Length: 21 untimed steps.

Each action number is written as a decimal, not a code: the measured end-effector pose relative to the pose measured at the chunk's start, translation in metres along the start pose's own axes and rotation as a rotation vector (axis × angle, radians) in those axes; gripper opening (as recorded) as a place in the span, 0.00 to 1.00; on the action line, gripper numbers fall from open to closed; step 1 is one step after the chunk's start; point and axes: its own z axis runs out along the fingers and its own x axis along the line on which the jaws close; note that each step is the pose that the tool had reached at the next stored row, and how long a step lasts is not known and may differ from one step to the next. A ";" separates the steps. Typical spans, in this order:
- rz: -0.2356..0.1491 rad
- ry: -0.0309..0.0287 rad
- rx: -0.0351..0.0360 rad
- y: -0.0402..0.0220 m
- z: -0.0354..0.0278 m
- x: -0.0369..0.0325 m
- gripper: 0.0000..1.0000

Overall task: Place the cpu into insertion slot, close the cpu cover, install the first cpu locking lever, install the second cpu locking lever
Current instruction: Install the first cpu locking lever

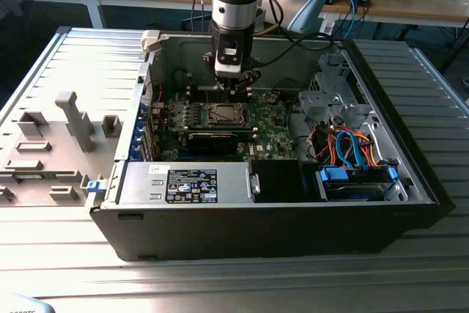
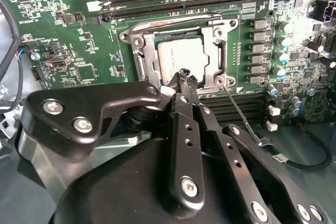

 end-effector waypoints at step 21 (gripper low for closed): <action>-0.088 -0.0001 -0.0013 -0.0001 0.0000 0.0002 0.11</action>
